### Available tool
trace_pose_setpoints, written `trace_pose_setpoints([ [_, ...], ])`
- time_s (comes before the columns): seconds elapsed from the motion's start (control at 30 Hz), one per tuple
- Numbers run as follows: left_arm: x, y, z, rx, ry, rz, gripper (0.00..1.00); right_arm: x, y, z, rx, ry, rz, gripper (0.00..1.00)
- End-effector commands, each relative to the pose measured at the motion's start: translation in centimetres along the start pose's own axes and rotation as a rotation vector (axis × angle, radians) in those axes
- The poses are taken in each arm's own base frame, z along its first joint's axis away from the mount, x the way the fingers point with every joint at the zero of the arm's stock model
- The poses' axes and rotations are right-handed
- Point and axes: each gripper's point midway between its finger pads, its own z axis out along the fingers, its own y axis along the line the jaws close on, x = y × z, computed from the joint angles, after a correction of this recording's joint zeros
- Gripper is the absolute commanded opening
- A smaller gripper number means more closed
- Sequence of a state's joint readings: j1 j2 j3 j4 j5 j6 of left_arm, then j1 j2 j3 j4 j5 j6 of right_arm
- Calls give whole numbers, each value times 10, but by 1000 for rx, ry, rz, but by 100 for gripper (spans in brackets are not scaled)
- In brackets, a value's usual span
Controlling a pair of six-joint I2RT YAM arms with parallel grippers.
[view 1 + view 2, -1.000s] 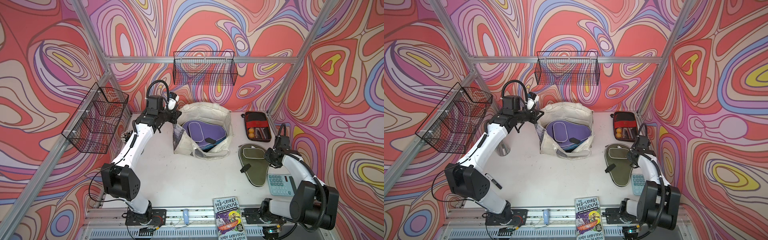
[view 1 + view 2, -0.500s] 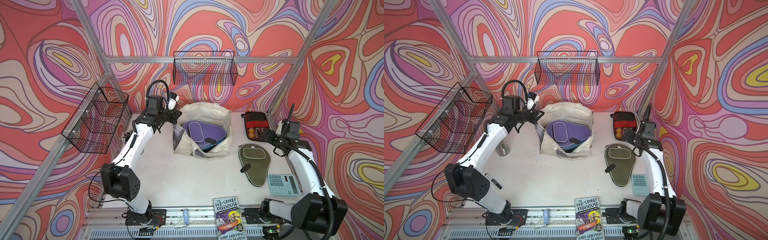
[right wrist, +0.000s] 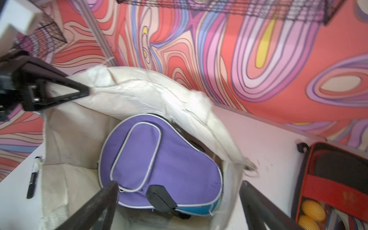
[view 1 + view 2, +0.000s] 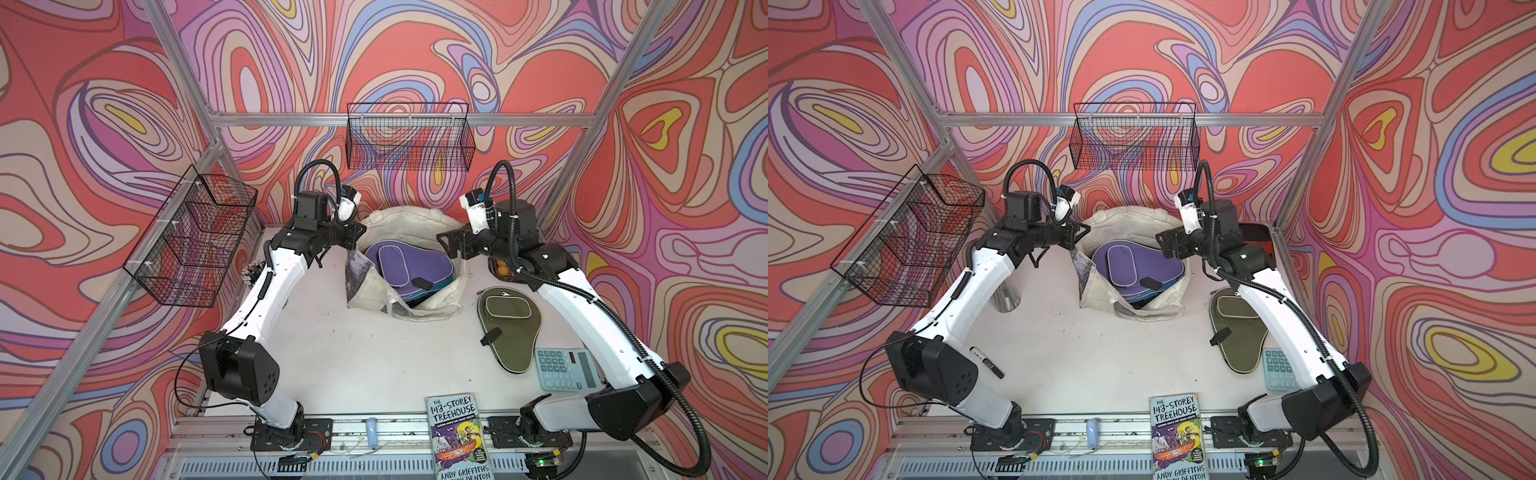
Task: Remove the ping pong set from the canvas bag
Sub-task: Place the ping pong set at the center of the board, then adjust the canvas bag at the center of the board.
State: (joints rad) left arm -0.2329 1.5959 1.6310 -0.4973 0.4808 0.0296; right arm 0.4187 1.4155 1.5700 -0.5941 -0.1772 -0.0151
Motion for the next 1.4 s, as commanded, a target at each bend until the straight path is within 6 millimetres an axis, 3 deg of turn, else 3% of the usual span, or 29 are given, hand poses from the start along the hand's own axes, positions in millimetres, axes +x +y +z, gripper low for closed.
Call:
trace_pose_setpoints([
  [0.0,-80,-33,-52,45,-241,113,0,-11,37,0,-150,-22,-141,98],
  [0.13,-88,-46,-56,66,-260,125,0,-1,63,20,-261,0,-167,98],
  [0.37,-90,-56,-56,77,-257,145,0,42,72,64,-307,127,-155,98],
  [0.5,-80,-47,-47,42,-222,137,0,61,68,84,-297,175,-131,98],
  [0.77,-43,-4,-15,-124,-53,122,1,82,61,111,-277,218,-114,98],
  [0.87,-35,4,-2,-139,-6,117,14,91,58,118,-265,242,-122,98],
  [1.03,-27,16,18,-150,91,125,61,102,55,124,-255,267,-119,98],
  [1.07,-25,21,23,-160,109,128,66,104,55,124,-255,270,-118,98],
  [1.17,-21,30,34,-180,167,143,74,107,54,126,-250,273,-115,98],
  [1.37,-10,43,56,-185,275,155,78,108,51,125,-235,285,-125,98],
])
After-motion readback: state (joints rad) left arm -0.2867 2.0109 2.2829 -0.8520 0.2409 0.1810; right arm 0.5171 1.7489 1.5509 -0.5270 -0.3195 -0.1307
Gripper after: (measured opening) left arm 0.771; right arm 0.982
